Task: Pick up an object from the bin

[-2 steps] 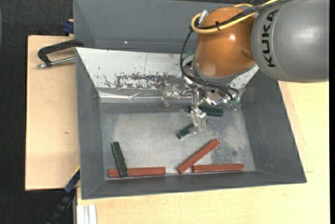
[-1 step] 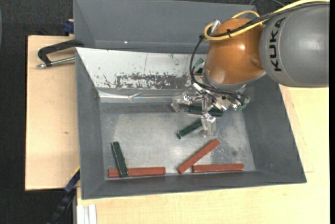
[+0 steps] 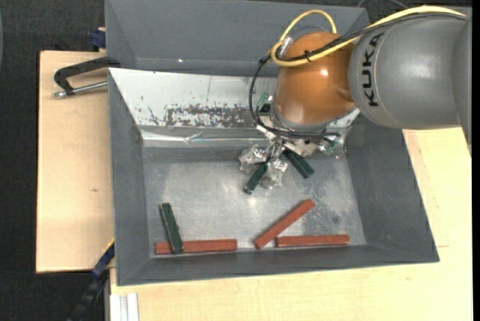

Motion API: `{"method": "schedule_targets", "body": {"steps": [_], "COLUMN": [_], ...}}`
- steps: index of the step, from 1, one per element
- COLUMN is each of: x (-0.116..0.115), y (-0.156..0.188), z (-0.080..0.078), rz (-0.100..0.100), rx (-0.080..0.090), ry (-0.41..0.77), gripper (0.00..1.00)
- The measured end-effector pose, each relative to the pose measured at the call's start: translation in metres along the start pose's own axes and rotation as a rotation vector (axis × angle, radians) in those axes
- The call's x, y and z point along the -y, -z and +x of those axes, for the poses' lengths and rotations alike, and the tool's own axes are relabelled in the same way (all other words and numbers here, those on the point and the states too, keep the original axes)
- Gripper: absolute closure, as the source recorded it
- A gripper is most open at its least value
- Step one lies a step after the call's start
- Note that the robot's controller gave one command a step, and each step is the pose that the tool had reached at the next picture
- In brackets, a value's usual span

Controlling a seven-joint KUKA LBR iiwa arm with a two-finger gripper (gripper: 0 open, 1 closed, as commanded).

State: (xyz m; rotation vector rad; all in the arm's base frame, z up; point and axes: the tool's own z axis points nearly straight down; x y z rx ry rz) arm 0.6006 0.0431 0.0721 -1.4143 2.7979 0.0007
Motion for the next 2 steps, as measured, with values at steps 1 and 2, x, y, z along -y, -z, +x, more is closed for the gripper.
{"method": "schedule_targets", "body": {"steps": [1,2], "x": [0.000,-0.010], "y": [0.000,0.189], "z": [0.000,-0.021], "rz": [0.000,0.008], "rx": [0.000,0.006], "ry": [0.000,0.075], "gripper": [1.00,1.00]}}
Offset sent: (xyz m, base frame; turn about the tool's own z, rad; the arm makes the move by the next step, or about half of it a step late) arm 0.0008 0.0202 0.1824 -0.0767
